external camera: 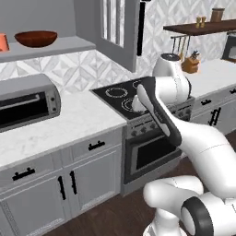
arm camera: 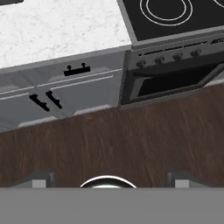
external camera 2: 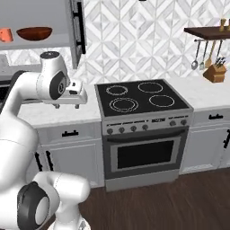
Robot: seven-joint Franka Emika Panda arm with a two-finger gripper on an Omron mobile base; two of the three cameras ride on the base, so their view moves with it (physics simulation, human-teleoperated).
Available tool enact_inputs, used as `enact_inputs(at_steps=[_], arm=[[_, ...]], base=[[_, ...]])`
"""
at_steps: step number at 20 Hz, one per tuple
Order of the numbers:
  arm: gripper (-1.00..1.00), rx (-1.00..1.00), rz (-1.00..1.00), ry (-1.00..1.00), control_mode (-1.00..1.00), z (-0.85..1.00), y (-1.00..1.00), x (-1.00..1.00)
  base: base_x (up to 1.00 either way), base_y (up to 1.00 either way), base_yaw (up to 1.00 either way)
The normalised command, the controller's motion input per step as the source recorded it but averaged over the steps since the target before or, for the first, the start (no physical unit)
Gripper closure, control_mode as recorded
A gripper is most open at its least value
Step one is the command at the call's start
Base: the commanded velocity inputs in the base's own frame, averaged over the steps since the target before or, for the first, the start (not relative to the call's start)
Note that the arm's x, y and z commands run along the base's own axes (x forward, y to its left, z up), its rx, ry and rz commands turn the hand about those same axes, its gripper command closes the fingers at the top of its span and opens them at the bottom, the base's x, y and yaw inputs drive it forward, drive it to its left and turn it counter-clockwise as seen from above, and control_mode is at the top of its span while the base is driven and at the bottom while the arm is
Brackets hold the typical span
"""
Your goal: Gather all objects into one cabinet and sort the glasses and bowls to opposite sides.
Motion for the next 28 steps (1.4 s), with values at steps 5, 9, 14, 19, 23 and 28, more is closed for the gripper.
enact_inputs(at_steps=[5,9,14,19,23,28], arm=[[-1.0,0.0,0.0,0.0,1.0,0.0,0.0,0.0],[-1.0,0.0,0.0,0.0,1.0,0.0,0.0,0.0],[-1.0,0.0,0.0,0.0,1.0,0.0,0.0,0.0],[-1.0,0.0,0.0,0.0,1.0,0.0,0.0,0.0],[-1.0,0.0,0.0,0.0,1.0,0.0,0.0,0.0],[-1.0,0.0,0.0,0.0,1.0,0.0,0.0,0.0]], base=[[-0.22,-0.68,-0.56],[0.36,-0.43,-0.76],[0.25,-0.27,-0.87],[0.2,-0.36,-0.87],[0.43,-0.13,-0.85],[0.97,0.53,-0.6]])
